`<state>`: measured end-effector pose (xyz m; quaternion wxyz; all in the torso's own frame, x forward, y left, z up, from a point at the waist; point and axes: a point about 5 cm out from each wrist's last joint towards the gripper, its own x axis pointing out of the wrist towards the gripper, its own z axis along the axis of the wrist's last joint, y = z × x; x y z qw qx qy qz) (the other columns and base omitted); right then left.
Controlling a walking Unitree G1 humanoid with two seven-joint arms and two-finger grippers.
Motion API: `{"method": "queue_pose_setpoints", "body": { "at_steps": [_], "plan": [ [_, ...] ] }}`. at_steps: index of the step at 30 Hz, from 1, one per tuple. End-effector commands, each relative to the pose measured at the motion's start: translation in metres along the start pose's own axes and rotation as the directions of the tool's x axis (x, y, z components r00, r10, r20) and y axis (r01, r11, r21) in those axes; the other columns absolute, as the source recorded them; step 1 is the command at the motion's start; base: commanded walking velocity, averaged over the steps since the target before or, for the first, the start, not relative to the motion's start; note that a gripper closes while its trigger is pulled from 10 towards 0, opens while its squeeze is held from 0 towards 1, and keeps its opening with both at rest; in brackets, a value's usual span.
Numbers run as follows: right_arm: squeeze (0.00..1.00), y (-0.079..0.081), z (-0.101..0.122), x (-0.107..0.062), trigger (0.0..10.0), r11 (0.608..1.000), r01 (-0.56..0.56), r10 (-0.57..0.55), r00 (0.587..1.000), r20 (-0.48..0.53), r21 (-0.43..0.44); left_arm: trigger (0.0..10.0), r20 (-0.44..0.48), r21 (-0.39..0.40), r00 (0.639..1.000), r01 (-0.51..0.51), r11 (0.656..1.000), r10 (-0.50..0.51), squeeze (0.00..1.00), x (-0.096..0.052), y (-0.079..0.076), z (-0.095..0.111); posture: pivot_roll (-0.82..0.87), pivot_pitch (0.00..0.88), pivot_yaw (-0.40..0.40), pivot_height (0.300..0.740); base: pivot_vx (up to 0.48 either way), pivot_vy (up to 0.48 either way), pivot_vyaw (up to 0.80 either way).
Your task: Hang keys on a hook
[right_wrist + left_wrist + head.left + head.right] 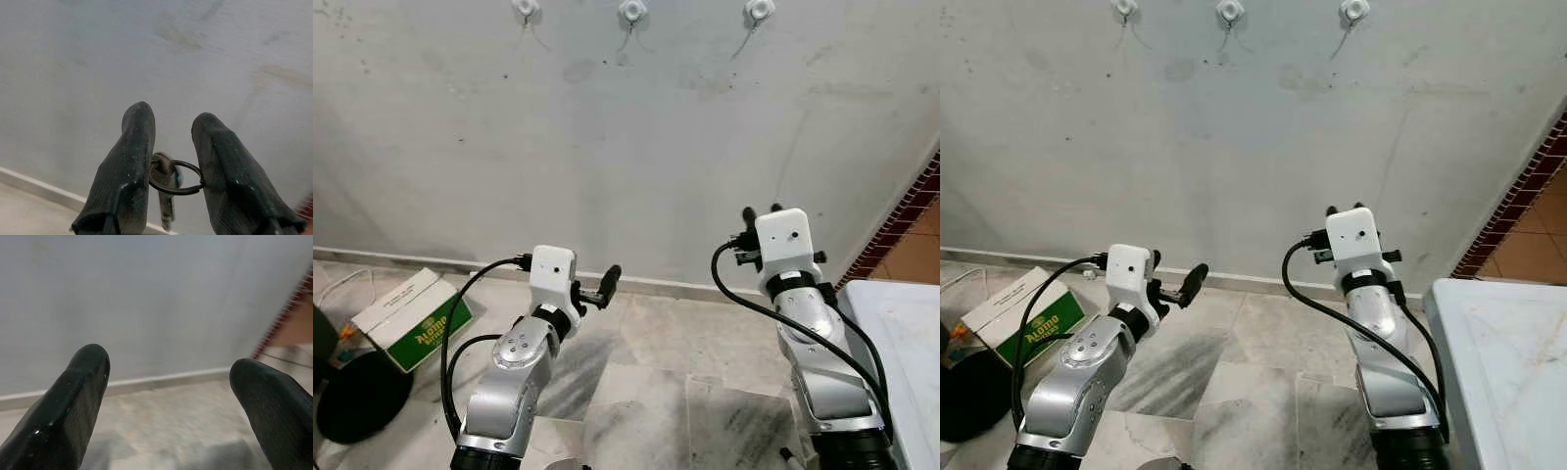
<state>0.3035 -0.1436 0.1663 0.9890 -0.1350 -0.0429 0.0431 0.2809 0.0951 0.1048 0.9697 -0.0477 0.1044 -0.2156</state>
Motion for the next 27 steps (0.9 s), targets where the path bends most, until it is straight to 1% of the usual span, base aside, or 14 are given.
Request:
{"method": "queue_pose_setpoints", "body": {
  "at_steps": [1,4,7,10,12,13,15,16,17,19,20,22,25,27],
  "plan": [
    [0.00,0.007,0.015,0.001,10.0,0.998,-0.060,0.058,0.997,0.054,0.029,10.0,-0.024,-0.009,0.998,0.052,0.999,-0.052,0.00,0.002,-0.004,-0.002,-0.03,0.056,0.036,0.740,0.000,0.000,-0.80],
    [0.00,0.017,0.022,-0.002,10.0,0.987,-0.140,0.133,0.988,0.082,0.083,10.0,-0.030,-0.017,0.992,0.125,0.992,-0.126,0.00,0.003,-0.010,-0.001,-0.03,0.056,0.036,0.740,0.000,0.000,-0.27],
    [0.00,0.025,0.027,-0.006,10.0,0.966,-0.227,0.214,0.971,0.104,0.127,10.0,-0.012,0.008,0.983,0.184,0.983,-0.184,0.00,0.002,-0.014,0.002,-0.03,0.056,0.037,0.740,0.000,0.000,0.00],
    [0.00,0.030,0.029,-0.008,10.0,0.947,-0.283,0.269,0.957,0.109,0.153,10.0,0.012,0.024,0.978,0.209,0.978,-0.209,0.00,0.001,-0.015,0.005,-0.03,0.056,0.037,0.740,0.000,0.000,0.00],
    [0.00,0.032,0.030,-0.009,10.0,0.935,-0.314,0.299,0.948,0.108,0.163,10.0,0.027,0.059,0.971,0.235,0.970,-0.237,0.00,-0.002,-0.015,0.007,-0.03,0.055,0.036,0.740,0.000,0.000,0.00],
    [0.00,0.034,0.030,-0.010,10.0,0.923,-0.340,0.326,0.940,0.104,0.178,10.0,0.037,0.081,0.966,0.252,0.964,-0.255,0.00,-0.003,-0.015,0.008,-0.03,0.055,0.036,0.740,0.000,0.000,0.00],
    [0.00,0.038,0.032,-0.013,10.0,0.894,-0.408,0.394,0.913,0.107,0.188,10.0,0.066,0.074,0.953,0.291,0.954,-0.296,0.00,-0.005,-0.016,0.012,-0.02,0.052,0.035,0.740,0.000,0.000,0.00],
    [0.00,0.041,0.033,-0.015,10.0,0.871,-0.447,0.434,0.895,0.108,0.206,10.0,0.100,0.074,0.945,0.304,0.950,-0.310,0.00,-0.005,-0.017,0.018,-0.02,0.051,0.034,0.740,0.000,0.000,0.00],
    [0.00,0.041,0.033,-0.015,10.0,0.871,-0.447,0.434,0.895,0.108,0.206,10.0,0.100,0.074,0.945,0.304,0.950,-0.310,0.00,-0.005,-0.017,0.018,-0.02,0.051,0.034,0.740,0.000,0.000,0.00],
    [0.00,0.043,0.035,-0.016,10.0,0.845,-0.486,0.473,0.874,0.113,0.224,10.0,0.117,0.074,0.935,0.328,0.942,-0.335,0.00,-0.005,-0.019,0.021,-0.02,0.048,0.035,0.740,0.000,0.000,0.00],
    [0.00,0.043,0.035,-0.016,10.0,0.845,-0.486,0.473,0.874,0.113,0.224,10.0,0.117,0.074,0.935,0.328,0.942,-0.335,0.00,-0.005,-0.019,0.021,-0.02,0.048,0.035,0.740,0.000,0.000,0.00],
    [0.00,0.046,0.037,-0.019,10.0,0.811,-0.536,0.522,0.844,0.124,0.232,10.0,0.125,0.081,0.924,0.353,0.932,-0.361,0.00,-0.005,-0.021,0.023,-0.02,0.046,0.036,0.740,0.000,0.000,0.00],
    [0.00,0.047,0.042,-0.021,10.0,0.774,-0.575,0.559,0.817,0.142,0.264,10.0,0.132,0.080,0.919,0.365,0.928,-0.372,0.00,-0.004,-0.021,0.023,-0.02,0.046,0.036,0.740,0.000,0.000,0.00],
    [0.00,0.047,0.044,-0.022,10.0,0.759,-0.588,0.571,0.807,0.147,0.280,10.0,0.133,0.073,0.916,0.371,0.926,-0.378,0.00,-0.004,-0.021,0.022,-0.02,0.046,0.036,0.740,0.000,0.000,0.00]
  ]
}}
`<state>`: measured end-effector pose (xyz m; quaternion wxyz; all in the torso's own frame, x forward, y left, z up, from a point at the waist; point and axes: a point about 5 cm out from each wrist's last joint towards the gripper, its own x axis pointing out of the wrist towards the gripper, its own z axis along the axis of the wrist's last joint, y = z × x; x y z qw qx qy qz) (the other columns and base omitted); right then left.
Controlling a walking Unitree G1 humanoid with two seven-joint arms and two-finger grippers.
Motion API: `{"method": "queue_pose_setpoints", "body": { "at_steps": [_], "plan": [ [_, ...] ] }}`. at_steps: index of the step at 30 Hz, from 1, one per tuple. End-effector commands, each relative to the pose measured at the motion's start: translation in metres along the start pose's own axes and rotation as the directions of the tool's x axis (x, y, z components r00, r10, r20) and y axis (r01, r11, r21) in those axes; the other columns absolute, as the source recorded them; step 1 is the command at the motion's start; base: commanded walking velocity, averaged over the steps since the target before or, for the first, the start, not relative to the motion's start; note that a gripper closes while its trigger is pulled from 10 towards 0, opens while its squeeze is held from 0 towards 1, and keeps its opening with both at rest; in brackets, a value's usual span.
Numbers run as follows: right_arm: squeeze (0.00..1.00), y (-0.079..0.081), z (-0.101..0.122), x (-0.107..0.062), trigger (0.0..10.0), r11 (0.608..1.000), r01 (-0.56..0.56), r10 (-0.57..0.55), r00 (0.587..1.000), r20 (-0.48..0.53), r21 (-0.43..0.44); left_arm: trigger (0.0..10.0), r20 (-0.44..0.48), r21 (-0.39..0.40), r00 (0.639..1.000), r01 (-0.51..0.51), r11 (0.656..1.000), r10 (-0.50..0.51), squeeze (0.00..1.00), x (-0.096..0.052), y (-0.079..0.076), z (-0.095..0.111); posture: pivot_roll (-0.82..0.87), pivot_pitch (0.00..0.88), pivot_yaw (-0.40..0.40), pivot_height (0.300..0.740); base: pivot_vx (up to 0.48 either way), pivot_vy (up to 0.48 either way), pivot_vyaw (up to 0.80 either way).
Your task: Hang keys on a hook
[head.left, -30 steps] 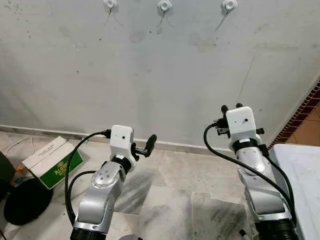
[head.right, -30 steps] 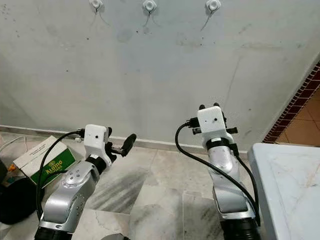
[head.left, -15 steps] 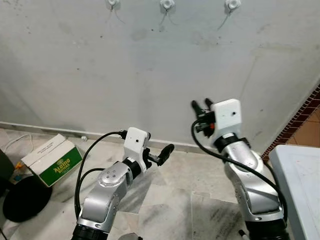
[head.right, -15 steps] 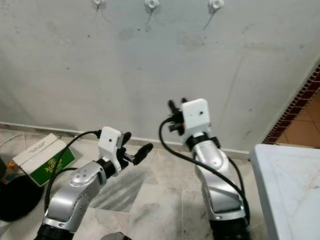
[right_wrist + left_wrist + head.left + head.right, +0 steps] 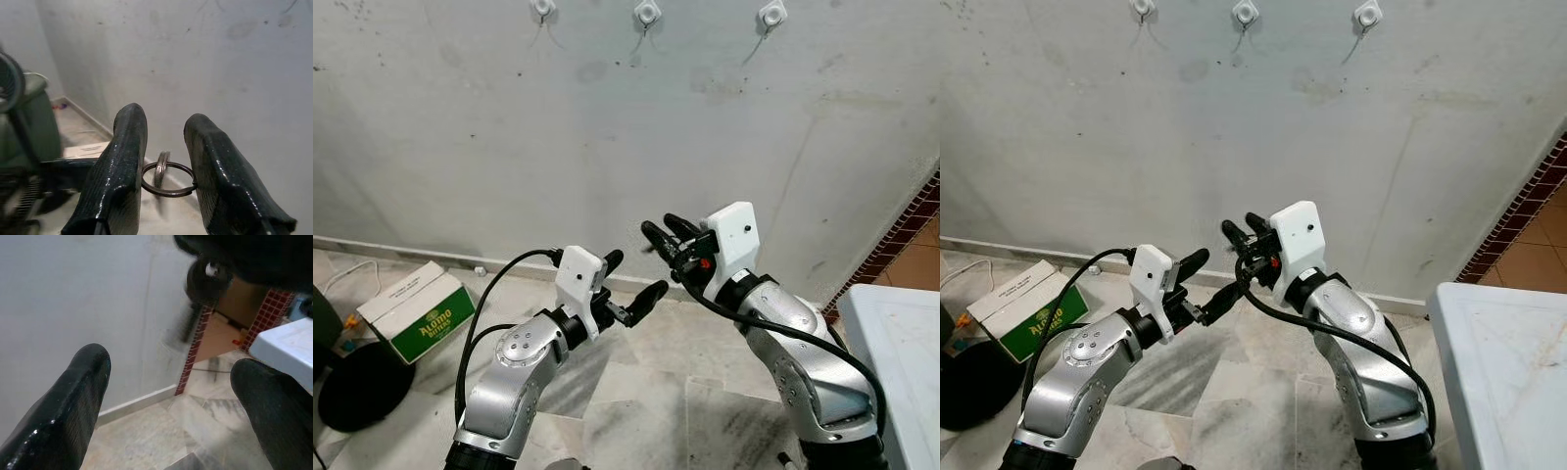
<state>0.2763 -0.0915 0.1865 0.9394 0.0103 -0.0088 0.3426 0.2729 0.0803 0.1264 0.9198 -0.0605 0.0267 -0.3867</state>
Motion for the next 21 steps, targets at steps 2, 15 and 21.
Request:
{"method": "queue_pose_setpoints", "body": {
  "at_steps": [2,15,21],
  "plan": [
    [0.00,0.004,0.009,-0.001,10.0,0.999,-0.043,0.043,0.999,0.025,0.014,10.0,0.019,-0.006,1.000,0.024,1.000,-0.024,0.00,0.002,-0.001,0.003,-0.02,0.043,0.037,0.740,0.000,0.000,0.00],
    [0.00,0.008,0.019,-0.006,10.0,0.990,-0.124,0.122,0.992,0.033,0.070,10.0,0.087,-0.058,0.995,0.048,0.997,-0.043,0.00,0.014,-0.001,0.008,-0.05,0.045,0.036,0.740,0.000,0.000,0.00],
    [0.00,0.011,0.020,-0.009,10.0,0.984,-0.157,0.155,0.988,0.023,0.079,10.0,0.114,-0.078,0.991,0.082,0.994,-0.073,0.00,0.019,-0.005,0.011,-0.05,0.045,0.037,0.740,0.000,0.000,0.00]
  ]
}}
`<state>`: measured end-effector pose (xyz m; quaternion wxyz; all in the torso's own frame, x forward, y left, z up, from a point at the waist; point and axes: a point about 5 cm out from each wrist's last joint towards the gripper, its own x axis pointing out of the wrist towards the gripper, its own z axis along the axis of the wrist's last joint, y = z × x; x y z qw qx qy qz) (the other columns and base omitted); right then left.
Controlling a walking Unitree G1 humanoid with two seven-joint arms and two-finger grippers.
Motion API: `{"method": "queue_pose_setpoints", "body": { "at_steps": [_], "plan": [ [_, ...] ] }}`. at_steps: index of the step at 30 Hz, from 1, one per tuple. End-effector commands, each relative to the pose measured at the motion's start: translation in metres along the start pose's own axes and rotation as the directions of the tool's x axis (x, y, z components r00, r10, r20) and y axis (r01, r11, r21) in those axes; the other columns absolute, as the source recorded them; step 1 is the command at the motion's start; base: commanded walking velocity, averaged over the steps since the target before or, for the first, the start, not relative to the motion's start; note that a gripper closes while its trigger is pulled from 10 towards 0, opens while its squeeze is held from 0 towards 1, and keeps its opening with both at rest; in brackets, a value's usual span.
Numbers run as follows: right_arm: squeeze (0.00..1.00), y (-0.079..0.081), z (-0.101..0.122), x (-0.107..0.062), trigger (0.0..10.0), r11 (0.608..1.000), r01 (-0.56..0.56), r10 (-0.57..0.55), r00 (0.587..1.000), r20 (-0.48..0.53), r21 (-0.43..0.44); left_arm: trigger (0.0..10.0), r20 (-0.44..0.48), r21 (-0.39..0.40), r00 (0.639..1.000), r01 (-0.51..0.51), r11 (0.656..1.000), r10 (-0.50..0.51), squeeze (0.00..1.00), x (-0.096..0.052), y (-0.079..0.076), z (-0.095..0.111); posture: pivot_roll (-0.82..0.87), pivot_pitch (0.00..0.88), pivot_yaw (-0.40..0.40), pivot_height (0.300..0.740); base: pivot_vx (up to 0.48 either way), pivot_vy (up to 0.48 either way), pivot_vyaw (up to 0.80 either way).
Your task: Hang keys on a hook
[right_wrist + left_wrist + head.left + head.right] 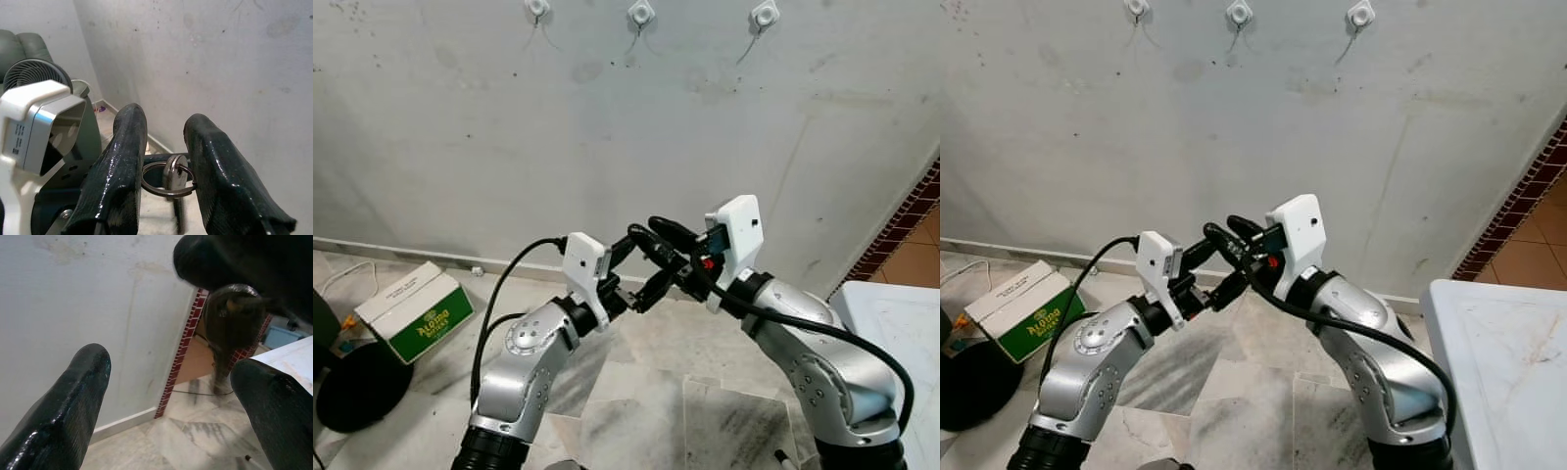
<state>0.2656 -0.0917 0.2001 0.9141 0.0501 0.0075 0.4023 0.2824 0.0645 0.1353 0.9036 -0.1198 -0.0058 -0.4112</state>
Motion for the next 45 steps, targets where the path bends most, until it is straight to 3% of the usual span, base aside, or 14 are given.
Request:
{"method": "queue_pose_setpoints", "body": {
  "at_steps": [1,2,3,4,5,45],
  "plan": [
    [0.00,0.0047,0.0057,-0.0010,10.0,1.000,-0.028,0.028,0.999,0.018,-0.008,10.0,0.010,-0.008,1.000,0.020,1.000,-0.020,0.00,0.0018,-0.0001,0.0026,-0.05,0.045,0.037,0.740,0.000,0.000,0.00],
    [0.00,0.0046,0.0057,-0.0012,10.0,1.000,-0.027,0.028,0.999,0.017,-0.007,10.0,0.012,-0.015,1.000,0.029,0.999,-0.029,0.00,0.0024,-0.0011,0.0026,-0.05,0.045,0.037,0.740,0.000,0.000,0.00],
    [0.00,0.0045,0.0061,-0.0015,10.0,1.000,-0.026,0.027,1.000,0.015,-0.003,7.2,0.019,-0.033,0.999,0.043,0.999,-0.042,0.00,0.0032,-0.0024,0.0023,-0.05,0.045,0.037,0.740,0.000,0.000,0.00],
    [0.00,0.0045,0.0062,-0.0016,10.0,1.000,-0.026,0.026,1.000,0.014,-0.003,0.3,0.020,-0.043,0.999,0.045,0.998,-0.044,0.00,0.0032,-0.0027,0.0018,-0.05,0.045,0.037,0.740,0.000,0.000,0.00],
    [0.00,0.0047,0.0062,-0.0017,10.0,1.000,-0.028,0.028,1.000,0.013,-0.003,0.0,0.017,-0.043,0.999,0.045,0.998,-0.045,0.00,0.0025,-0.0032,0.0011,-0.05,0.045,0.037,0.740,0.000,0.000,0.00],
    [0.00,0.0051,0.0016,-0.0011,10.0,1.000,-0.027,0.027,1.000,-0.005,-0.002,0.0,0.009,-0.041,0.999,0.049,0.998,-0.049,0.00,0.0016,-0.0025,0.0008,-0.06,0.046,0.045,0.740,0.000,0.000,0.00]
  ]
}}
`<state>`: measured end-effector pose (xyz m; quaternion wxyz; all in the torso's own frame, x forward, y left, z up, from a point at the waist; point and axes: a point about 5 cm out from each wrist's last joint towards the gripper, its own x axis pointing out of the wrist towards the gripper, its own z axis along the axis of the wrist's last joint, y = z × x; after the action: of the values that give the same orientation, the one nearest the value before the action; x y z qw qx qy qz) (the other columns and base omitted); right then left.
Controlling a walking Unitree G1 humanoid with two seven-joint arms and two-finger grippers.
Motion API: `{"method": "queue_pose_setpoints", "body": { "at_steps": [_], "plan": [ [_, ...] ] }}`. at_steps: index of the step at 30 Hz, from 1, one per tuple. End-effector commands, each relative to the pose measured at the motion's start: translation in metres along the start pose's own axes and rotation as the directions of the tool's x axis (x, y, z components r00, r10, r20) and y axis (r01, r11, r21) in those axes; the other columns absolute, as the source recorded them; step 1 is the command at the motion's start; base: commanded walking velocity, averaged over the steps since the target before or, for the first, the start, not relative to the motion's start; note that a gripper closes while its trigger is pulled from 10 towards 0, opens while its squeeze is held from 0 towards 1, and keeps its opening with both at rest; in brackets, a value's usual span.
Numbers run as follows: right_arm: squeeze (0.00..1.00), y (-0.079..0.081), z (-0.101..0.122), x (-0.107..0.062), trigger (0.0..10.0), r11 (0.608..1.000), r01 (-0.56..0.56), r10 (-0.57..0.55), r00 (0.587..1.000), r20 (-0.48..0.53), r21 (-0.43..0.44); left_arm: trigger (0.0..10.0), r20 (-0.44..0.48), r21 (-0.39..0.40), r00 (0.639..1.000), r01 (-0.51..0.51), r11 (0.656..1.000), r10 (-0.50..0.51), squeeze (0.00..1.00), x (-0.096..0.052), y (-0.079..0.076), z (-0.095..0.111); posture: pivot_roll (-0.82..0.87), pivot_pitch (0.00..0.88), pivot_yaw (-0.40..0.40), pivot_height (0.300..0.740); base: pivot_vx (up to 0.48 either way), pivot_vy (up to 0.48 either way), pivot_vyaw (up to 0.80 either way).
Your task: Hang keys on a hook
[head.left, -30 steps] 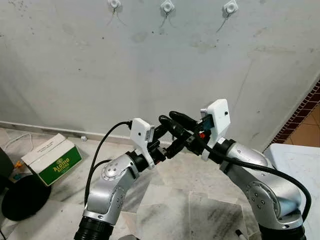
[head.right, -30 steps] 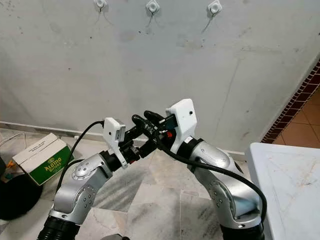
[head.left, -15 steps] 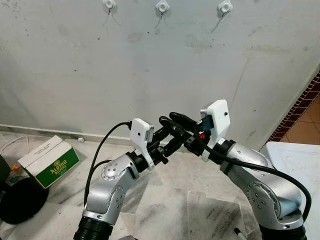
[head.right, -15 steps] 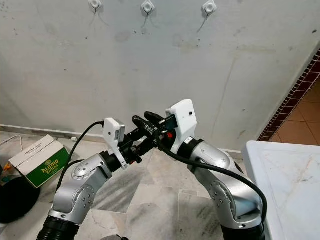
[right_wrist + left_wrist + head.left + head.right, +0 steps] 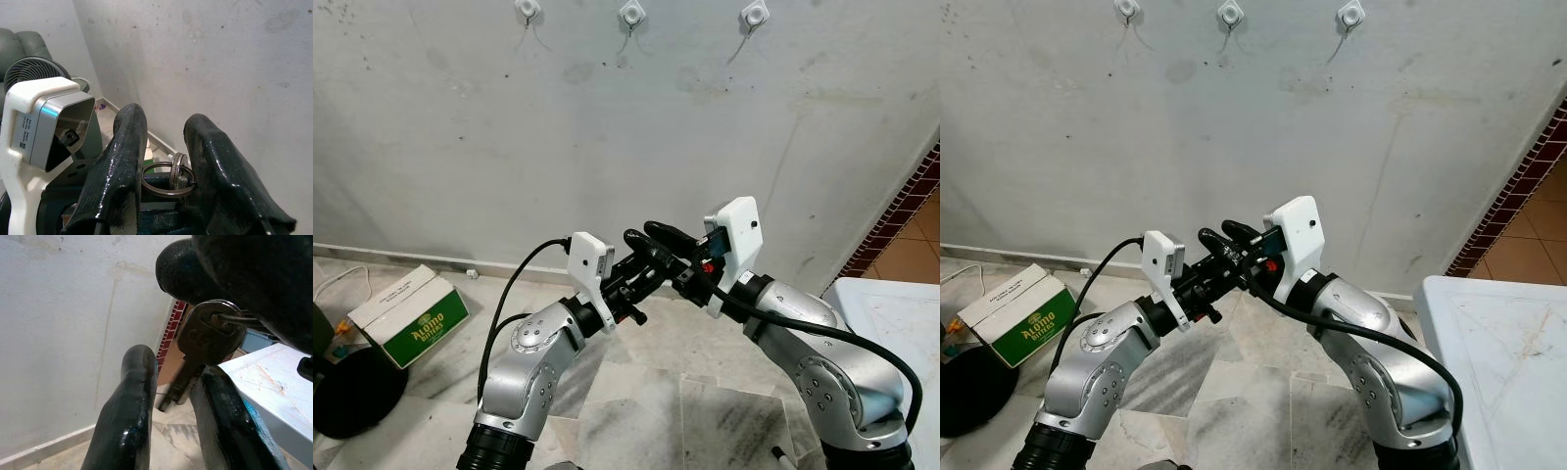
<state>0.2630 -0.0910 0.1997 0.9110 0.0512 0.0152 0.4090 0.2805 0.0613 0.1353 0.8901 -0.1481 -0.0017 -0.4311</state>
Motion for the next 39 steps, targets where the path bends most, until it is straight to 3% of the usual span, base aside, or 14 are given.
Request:
{"method": "queue_pose_setpoints", "body": {
  "at_steps": [1,28,39],
  "plan": [
    [0.00,0.0027,0.0021,0.0001,10.0,1.000,-0.012,0.012,1.000,0.009,-0.011,0.0,-0.004,0.017,1.000,0.004,1.000,-0.004,0.00,0.0007,0.0009,0.0018,-0.06,0.046,0.045,0.740,0.000,0.000,0.00],
    [0.00,-0.0029,0.0000,0.0005,10.0,0.999,0.016,-0.016,1.000,0.002,-0.040,0.0,0.004,0.039,1.000,-0.021,0.999,0.021,0.00,0.0004,0.0042,0.0035,-0.05,0.039,0.048,0.740,0.000,0.000,0.00],
    [0.00,-0.0048,-0.0004,0.0008,10.0,0.997,0.009,-0.009,1.000,0.000,-0.073,0.0,-0.005,0.071,0.998,-0.061,0.996,0.061,0.00,-0.0081,0.0109,0.0022,-0.05,0.035,0.046,0.740,0.000,0.000,0.00]
  ]
}}
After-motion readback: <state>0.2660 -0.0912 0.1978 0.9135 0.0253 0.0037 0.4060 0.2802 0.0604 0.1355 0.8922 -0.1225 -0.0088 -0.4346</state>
